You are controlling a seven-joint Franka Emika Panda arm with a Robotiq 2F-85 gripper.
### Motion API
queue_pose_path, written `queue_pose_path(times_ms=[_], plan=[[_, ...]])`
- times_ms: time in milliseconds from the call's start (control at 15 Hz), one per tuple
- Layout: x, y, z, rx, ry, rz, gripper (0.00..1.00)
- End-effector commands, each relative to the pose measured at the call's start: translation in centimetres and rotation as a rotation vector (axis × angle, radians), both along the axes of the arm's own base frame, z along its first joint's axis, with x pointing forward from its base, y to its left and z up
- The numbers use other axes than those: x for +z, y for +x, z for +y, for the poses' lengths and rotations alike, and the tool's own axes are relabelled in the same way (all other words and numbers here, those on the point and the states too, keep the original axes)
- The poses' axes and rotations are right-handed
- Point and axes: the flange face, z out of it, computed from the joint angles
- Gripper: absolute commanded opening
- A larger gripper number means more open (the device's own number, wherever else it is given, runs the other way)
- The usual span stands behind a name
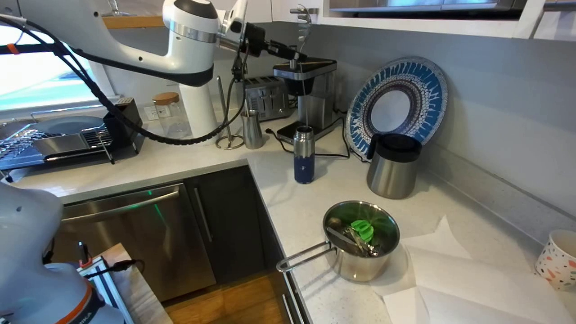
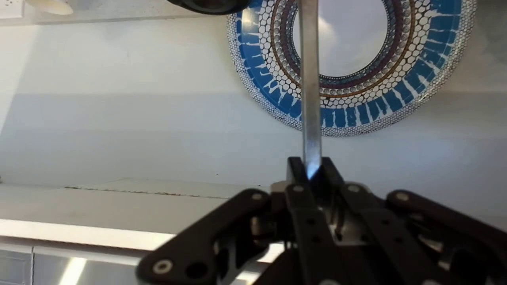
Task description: Put the silver ladle on the counter
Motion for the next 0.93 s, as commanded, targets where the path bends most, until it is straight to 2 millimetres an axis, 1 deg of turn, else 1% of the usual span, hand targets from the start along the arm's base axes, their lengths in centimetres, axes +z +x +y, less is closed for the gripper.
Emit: queue_pose_path(times_ms=[0, 400, 867], plan=[[1.2, -1.3, 0.3, -0.046, -0.014, -0.02, 0.03], [2.6, -2.3, 0.0, -0.085, -0.012, -0.008, 0.03], [4.5, -3.9, -2.0, -0.132, -0.023, 0.066, 0.03]])
